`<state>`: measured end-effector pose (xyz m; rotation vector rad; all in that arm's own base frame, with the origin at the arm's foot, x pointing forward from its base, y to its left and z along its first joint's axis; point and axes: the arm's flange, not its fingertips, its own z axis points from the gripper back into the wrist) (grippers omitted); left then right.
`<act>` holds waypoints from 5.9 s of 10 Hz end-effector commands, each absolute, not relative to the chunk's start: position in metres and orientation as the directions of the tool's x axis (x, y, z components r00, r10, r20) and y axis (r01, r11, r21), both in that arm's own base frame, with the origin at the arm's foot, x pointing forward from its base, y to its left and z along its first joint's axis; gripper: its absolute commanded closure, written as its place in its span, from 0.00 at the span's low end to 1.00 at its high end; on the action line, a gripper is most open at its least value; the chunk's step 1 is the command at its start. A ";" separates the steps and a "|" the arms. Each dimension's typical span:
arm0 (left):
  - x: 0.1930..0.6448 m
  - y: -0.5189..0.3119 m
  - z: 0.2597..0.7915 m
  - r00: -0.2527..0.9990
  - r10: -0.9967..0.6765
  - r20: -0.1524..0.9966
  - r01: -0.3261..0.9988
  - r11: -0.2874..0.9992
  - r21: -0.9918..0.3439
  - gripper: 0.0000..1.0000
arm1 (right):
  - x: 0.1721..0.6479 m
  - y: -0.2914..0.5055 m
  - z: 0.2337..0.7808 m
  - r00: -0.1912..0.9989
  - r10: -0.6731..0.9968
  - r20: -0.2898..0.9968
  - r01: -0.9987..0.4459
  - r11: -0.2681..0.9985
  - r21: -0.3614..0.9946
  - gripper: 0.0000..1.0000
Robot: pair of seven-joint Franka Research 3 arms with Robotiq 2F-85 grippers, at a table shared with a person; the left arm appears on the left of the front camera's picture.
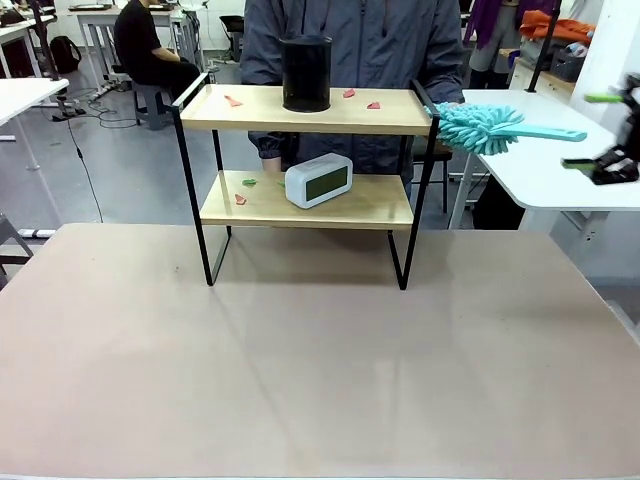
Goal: Clean the shelf.
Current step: Pick up the Duster from the human, then clean the specific tier of the Shelf with the Duster once objects are removed.
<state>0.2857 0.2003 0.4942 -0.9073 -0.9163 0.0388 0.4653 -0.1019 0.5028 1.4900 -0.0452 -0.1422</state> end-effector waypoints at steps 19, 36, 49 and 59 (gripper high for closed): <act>0.287 0.199 0.493 0.610 0.391 0.690 0.360 0.638 -0.680 0.00 | 0.530 -0.072 0.499 0.976 -0.114 -0.185 0.206 0.217 0.954 1.00; 0.287 0.199 0.493 0.610 0.391 0.690 0.360 0.638 -0.680 0.00 | 0.263 -0.201 0.511 0.954 0.277 -0.117 0.042 0.263 0.964 1.00; 0.287 0.199 0.493 0.610 0.391 0.690 0.360 0.638 -0.680 0.00 | 0.248 -0.174 0.500 0.962 0.243 -0.128 0.054 0.288 0.956 0.90; 0.287 0.199 0.493 0.610 0.391 0.690 0.360 0.638 -0.680 0.00 | 0.250 -0.169 0.530 0.984 0.170 -0.057 -0.005 0.347 0.938 0.88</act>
